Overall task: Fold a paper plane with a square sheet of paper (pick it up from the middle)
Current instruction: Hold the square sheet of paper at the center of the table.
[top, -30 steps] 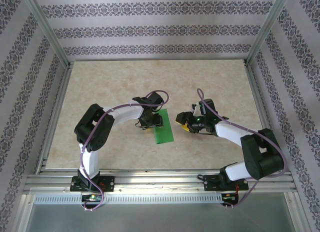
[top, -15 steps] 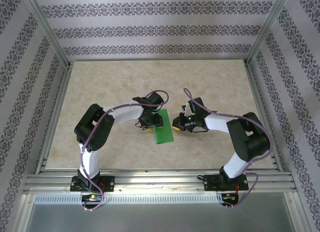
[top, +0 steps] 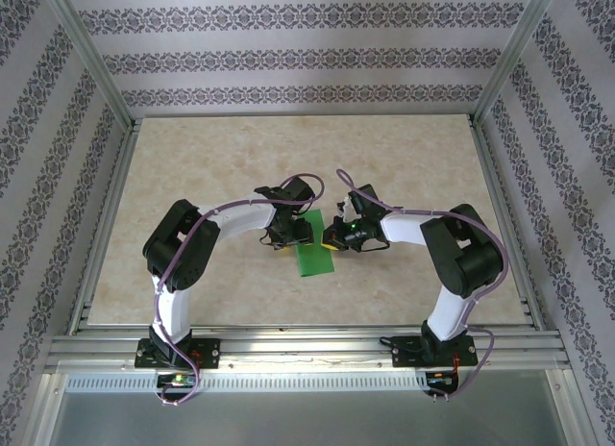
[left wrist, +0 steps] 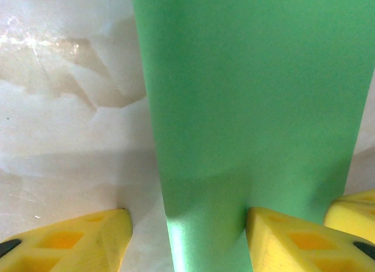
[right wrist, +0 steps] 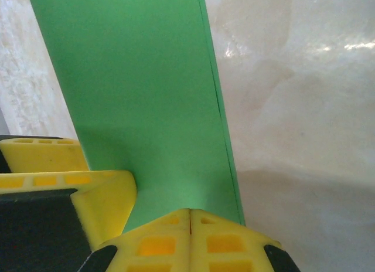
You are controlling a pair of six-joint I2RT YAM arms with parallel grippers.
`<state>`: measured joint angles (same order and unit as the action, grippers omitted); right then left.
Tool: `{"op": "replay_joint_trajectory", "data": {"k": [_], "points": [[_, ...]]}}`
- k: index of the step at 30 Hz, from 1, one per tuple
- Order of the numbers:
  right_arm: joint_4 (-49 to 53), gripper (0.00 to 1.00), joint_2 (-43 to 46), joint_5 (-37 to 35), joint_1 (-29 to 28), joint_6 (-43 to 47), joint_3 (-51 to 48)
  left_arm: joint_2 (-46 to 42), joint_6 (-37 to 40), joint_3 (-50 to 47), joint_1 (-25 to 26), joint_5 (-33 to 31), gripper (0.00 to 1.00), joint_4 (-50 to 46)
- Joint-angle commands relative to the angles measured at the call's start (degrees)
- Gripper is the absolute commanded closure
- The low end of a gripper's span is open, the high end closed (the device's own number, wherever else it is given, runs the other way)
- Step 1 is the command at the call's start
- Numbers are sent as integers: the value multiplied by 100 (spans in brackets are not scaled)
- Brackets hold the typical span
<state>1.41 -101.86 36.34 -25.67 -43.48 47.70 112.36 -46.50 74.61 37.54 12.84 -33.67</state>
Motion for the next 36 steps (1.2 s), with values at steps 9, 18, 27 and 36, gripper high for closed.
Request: {"op": "replay_joint_trajectory", "data": {"k": [9, 18, 27, 36], "points": [[52, 100, -217, 37, -70, 50, 234, 515, -61, -345, 113, 43, 42, 230], [404, 100, -367, -320, -161, 256, 281, 516, -83, -359, 113, 72, 42, 269], [1005, 100, -404, -970, -228, 603, 117, 348, -132, -359, 113, 109, 42, 343], [996, 100, -422, -956, -228, 596, 108, -822, -243, -675, 22, 32, 39, 949]]}}
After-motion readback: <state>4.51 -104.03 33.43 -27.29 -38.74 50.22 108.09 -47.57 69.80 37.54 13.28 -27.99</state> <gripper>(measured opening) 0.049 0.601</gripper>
